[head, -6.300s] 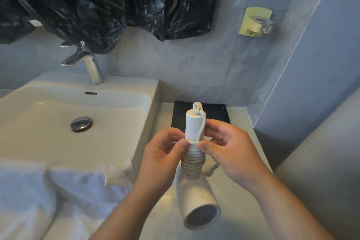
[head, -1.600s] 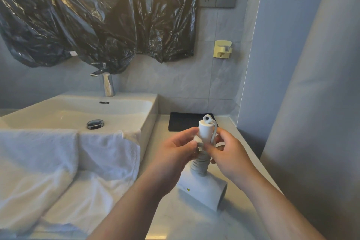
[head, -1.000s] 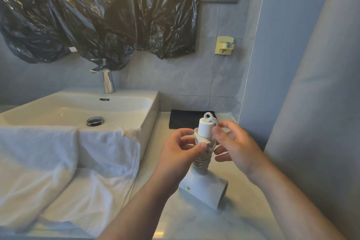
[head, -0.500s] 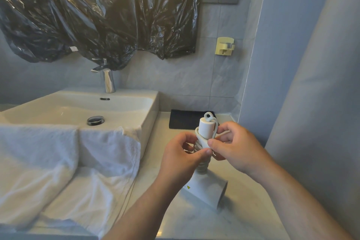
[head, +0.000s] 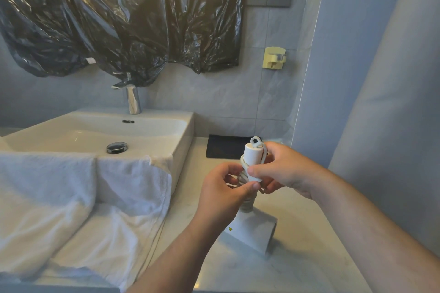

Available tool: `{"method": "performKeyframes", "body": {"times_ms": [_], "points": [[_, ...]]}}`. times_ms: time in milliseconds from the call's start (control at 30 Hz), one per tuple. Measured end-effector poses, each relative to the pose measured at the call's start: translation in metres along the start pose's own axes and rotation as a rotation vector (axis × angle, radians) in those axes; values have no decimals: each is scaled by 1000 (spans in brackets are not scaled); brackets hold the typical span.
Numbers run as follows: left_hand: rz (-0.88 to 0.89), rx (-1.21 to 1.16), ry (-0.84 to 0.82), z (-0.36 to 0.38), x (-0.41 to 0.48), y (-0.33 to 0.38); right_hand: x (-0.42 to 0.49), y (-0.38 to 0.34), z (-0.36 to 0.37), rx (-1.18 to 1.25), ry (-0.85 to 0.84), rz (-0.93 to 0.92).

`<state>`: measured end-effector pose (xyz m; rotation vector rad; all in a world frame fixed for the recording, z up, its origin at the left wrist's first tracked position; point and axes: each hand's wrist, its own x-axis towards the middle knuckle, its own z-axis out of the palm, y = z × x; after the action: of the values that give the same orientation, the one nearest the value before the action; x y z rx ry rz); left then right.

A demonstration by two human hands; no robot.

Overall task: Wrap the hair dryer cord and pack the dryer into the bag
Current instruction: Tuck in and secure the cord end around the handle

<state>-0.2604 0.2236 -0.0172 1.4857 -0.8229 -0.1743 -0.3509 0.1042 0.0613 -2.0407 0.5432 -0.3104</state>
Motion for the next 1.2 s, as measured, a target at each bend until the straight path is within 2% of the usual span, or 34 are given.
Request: {"method": "performKeyframes", "body": {"times_ms": [167, 400, 500, 567, 667, 733, 867, 967, 1100, 1200], "points": [[44, -8, -77, -1, -5, -2, 7, -1, 0, 21, 55, 19], [434, 411, -36, -5, 15, -20, -1, 2, 3, -55, 134, -92], [521, 484, -13, -4, 20, -24, -2, 11, 5, -58, 164, -141], [542, 487, -2, -3, 20, -23, -5, 16, 6, -69, 250, -179], [566, 457, 4, -1, 17, -22, -11, 23, 8, -239, 436, -228], [609, 465, 23, 1, 17, -25, -13, 29, 11, -270, 429, -253], [703, 451, 63, 2, 18, -42, -17, 29, 15, -117, 321, -260], [813, 429, 153, 5, 19, -52, -17, 31, 13, -31, 270, -285], [996, 453, 273, 12, 26, -55, -9, 39, 19, 100, 308, -368], [978, 452, 230, 11, 37, -53, 4, 45, 18, 200, 330, -450]]}}
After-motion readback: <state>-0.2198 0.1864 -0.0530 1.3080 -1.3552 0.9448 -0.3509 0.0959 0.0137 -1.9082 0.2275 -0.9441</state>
